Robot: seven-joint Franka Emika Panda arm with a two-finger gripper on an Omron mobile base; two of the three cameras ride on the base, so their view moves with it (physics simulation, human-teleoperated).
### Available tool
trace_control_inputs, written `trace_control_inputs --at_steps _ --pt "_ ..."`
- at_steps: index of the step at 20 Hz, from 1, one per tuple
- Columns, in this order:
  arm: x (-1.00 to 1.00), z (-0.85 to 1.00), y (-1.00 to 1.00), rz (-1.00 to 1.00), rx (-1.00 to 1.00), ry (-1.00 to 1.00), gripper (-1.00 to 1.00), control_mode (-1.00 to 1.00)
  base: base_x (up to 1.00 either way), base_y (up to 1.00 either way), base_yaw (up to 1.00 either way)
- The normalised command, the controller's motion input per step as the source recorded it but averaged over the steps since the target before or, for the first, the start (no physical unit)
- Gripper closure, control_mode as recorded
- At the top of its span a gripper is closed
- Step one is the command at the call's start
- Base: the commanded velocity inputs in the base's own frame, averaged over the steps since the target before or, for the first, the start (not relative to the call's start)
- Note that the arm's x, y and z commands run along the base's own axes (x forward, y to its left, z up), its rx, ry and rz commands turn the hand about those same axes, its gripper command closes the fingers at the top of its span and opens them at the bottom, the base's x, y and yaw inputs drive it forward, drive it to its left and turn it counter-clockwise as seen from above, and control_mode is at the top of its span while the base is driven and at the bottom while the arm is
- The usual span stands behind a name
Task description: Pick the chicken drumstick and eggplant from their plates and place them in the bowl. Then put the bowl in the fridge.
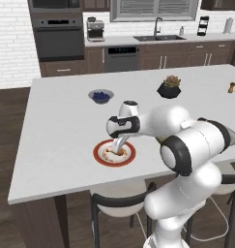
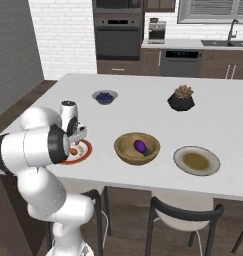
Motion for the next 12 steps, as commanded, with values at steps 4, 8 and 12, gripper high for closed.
trace_control_inputs --at_steps 4,8,12 --pt "0.47 -0.16 0.0 0.01 0.0 0.0 -1.0 -1.0 0.0 0.0 0.0" --pt "0.37 -0.29 0.0 0.0 -0.04 0.0 -1.0 -1.0 0.0 0.0 0.0" --pt "-0.08 -0.28 0.03 0.0 -0.03 0.0 -1.0 -1.0 0.0 0.0 0.0"
